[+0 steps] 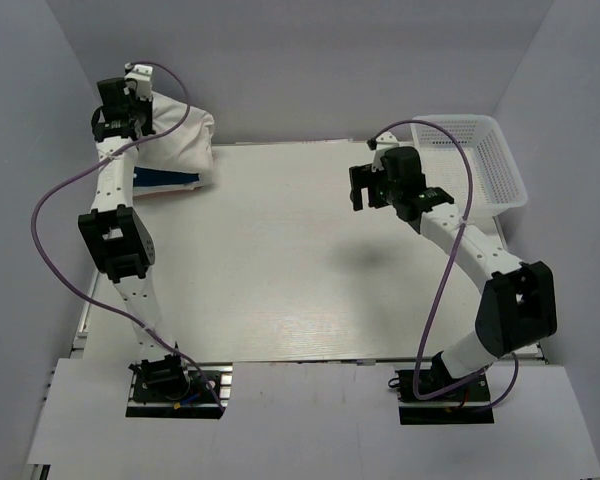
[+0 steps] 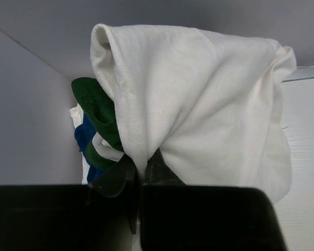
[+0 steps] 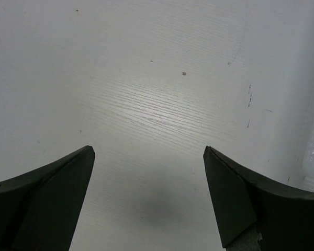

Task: Fold and stack the t-shirts
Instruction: Put the neatly folded tshirt into the corner of the board with the left arm

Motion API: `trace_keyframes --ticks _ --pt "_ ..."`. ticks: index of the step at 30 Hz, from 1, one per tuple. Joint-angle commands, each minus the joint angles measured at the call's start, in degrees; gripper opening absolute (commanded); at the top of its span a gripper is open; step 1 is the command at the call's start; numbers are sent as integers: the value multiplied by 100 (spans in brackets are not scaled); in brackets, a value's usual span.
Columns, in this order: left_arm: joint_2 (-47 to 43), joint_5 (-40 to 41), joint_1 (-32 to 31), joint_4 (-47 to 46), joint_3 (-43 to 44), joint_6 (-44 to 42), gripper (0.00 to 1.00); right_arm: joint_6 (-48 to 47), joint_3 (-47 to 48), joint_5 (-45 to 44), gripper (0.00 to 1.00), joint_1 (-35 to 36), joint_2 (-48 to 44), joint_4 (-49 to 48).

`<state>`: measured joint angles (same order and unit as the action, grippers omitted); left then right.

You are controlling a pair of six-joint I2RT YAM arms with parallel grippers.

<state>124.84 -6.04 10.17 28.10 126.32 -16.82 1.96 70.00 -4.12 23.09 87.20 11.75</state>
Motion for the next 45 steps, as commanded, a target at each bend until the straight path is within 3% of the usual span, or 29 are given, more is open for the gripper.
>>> trace_keyframes --ticks 1,13,16,18,20,21,23,32,36,38,39,40,42,44,45 --pt "-83 -231 221 -375 86 21 0 15 321 -36 90 2 95 134" --pt "348 -486 740 -603 235 257 0 253 664 -18 90 11 465 469" --pt "410 -485 802 -656 235 258 6 288 752 16 90 11 535 495" --pt "463 -416 855 -709 235 319 22 305 779 69 90 3 579 513" --pt "463 -415 907 -709 235 320 33 305 805 104 90 -6 623 521" --pt "463 -415 907 -648 322 407 51 323 814 104 90 11 614 548" --pt "463 -485 907 -595 323 478 100 367 867 148 90 20 623 566" --pt "-187 -942 802 -349 226 1689 100 955 306 96 90 -7 35 100" --pt "-766 -1407 688 457 -177 2779 100 1184 -231 200 90 -7 -544 -173" --pt "-1537 -1321 304 163 -1604 3262 100 1254 -450 245 90 -15 -817 -155" --pt "-2690 -1164 144 -283 -2385 3455 100 1255 -539 297 90 -7 -1027 -260" --pt "-3293 -1162 -14 -1401 -4011 3683 100 1289 -627 333 90 -15 -1238 -356" --pt "-4288 -1057 -445 -2174 -5592 4273 100 1290 -996 333 90 -15 -1677 -453" --pt "-5108 -821 -796 -1977 -5925 4389 100 1307 -1242 246 90 -33 -1881 -454" --pt "-5240 -706 -885 -1287 -5926 4337 100 1342 -1521 228 90 2 -2265 -489"
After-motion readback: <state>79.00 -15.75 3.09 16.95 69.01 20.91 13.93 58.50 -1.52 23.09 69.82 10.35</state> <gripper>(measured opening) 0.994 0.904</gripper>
